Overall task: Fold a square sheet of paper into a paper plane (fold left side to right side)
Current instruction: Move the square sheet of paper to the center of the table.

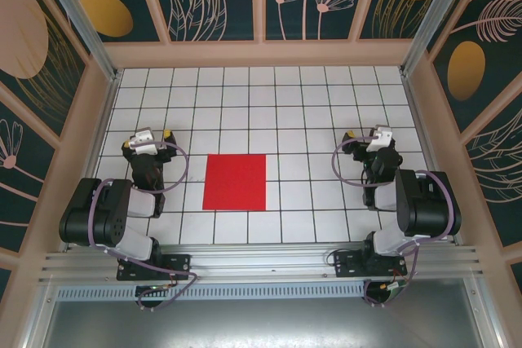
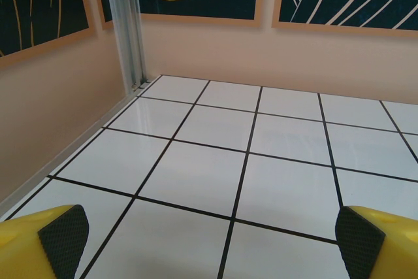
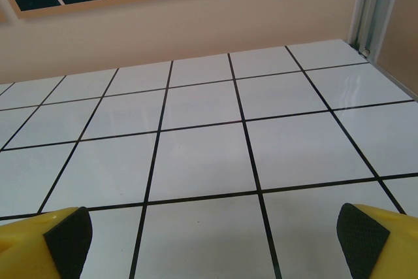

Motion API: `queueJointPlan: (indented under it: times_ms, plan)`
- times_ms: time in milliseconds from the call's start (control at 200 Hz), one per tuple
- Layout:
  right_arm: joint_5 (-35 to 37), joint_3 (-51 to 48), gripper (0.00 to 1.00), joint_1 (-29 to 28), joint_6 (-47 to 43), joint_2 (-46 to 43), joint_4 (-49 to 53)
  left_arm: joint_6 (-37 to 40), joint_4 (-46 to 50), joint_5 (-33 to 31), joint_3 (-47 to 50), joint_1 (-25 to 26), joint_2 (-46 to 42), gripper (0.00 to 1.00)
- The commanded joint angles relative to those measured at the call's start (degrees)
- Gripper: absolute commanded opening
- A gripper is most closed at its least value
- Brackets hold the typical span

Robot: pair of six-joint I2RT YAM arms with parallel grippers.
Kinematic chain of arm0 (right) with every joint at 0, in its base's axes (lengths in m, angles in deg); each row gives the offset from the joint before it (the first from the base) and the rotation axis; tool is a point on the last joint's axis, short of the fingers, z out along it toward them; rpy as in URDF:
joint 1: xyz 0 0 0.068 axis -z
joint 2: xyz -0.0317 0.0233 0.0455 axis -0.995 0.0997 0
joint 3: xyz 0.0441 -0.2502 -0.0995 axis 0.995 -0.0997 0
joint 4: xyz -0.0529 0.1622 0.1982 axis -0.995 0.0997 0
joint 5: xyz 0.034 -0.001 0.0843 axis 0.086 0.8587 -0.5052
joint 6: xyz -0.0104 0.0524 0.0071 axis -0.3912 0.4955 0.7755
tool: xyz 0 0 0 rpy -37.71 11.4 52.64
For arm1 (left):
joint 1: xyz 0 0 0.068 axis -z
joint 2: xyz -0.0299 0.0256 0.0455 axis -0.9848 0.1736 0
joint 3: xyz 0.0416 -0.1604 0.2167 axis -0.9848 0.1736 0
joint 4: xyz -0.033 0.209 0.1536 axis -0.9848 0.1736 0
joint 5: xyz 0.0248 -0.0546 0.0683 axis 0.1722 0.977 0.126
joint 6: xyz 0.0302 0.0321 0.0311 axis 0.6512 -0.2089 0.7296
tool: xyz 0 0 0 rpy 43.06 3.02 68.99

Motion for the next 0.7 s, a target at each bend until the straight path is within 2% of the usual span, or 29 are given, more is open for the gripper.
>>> queueJointPlan:
  times_ms: [0,185,250,385,470,510,590,696]
  plan:
    - [0.0,0.5,0.99,-0.3,0.7,0.2,-0.7,-0.7,-1.0,1.0,-0.7,-0.3,0.2,0.99]
    - [0.0,0.4,0.99,-0.3,0.7,0.2,-0.9,-0.5,-1.7,0.7,-0.3,-0.4,-0.1,0.99]
    - [1.6,1.1,0.99,-0.2,1.6,-2.8,2.6,-0.8,-0.4,0.3,0.3,-0.4,-3.6,0.99]
    - [1.3,5.3,0.99,1.2,2.3,-15.3,18.8,-0.7,15.9,3.0,-1.9,-0.3,-19.8,0.99]
    - [0.3,10.7,0.99,1.2,3.8,-21.8,32.1,-8.0,31.8,4.7,-8.3,-0.3,-27.3,0.99]
    - [-1.5,14.1,0.99,1.1,4.9,-23.4,39.0,-12.6,37.9,6.9,-11.3,-0.3,-28.8,0.99]
    - [-6.9,19.8,0.99,0.7,9.0,-25.6,50.2,-19.3,48.0,15.6,-16.6,-0.2,-29.3,0.99]
    - [-14.8,24.5,0.99,-1.5,14.1,-26.8,59.2,-23.3,57.9,25.5,-20.9,2.2,-27.7,0.99]
